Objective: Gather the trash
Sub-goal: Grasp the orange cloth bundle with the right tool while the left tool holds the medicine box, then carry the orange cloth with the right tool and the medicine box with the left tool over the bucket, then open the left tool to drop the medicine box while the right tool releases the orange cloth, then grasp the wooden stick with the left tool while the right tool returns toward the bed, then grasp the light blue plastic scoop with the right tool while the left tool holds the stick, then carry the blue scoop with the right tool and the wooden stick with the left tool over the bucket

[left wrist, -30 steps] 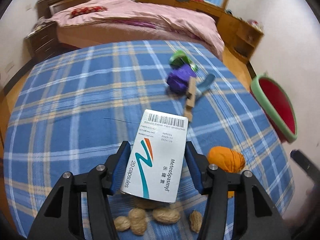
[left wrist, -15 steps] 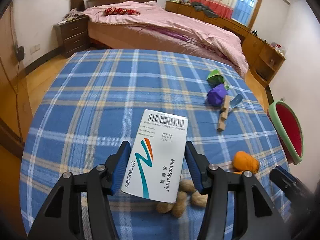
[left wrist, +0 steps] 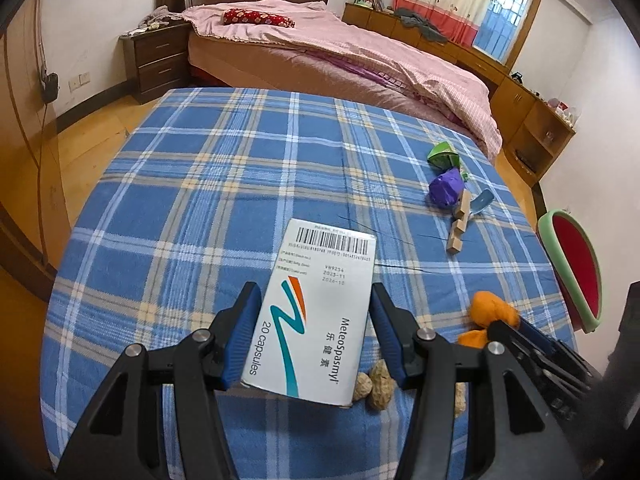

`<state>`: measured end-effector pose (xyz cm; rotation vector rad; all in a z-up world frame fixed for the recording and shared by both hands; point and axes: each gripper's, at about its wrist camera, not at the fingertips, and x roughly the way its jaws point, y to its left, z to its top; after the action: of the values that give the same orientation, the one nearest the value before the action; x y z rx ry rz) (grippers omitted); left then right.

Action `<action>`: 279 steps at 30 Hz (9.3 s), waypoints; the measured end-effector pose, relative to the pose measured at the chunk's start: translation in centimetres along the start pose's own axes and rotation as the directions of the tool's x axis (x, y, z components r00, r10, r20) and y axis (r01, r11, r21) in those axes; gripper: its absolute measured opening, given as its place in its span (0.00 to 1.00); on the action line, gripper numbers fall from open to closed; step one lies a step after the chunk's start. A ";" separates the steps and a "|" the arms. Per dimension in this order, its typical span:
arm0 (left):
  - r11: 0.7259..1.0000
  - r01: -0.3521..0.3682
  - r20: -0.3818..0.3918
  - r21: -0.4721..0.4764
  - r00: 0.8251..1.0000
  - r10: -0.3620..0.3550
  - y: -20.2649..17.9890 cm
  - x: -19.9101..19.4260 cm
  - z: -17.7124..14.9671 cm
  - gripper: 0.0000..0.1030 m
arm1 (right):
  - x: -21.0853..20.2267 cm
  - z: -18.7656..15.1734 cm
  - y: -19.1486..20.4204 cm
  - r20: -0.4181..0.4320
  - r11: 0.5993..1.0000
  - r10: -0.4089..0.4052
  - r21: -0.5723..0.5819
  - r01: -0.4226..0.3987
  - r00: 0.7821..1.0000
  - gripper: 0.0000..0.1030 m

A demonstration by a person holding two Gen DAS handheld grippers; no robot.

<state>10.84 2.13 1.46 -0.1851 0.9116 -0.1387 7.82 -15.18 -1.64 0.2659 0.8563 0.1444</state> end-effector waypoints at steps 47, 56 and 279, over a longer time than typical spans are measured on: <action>0.888 0.283 -0.019 0.363 0.955 -0.297 -23.4 -3.5 0.6 0.54 | -17.1 -0.7 -14.9 0.329 0.936 -0.210 0.339 0.093 0.921 0.24; 0.839 0.349 -0.085 0.416 0.934 -0.346 -29.6 0.0 0.7 0.54 | -17.2 -0.9 -20.0 0.289 0.894 -0.292 0.423 0.152 0.912 0.25; 0.931 0.334 0.010 0.146 0.941 -0.339 -10.4 -2.9 4.7 0.10 | -10.8 0.9 -6.2 0.168 0.980 -0.101 0.185 0.069 0.981 0.20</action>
<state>12.39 -6.94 8.70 -0.2099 0.8257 -0.5170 1.66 -23.82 4.97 0.4032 0.7027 -0.0363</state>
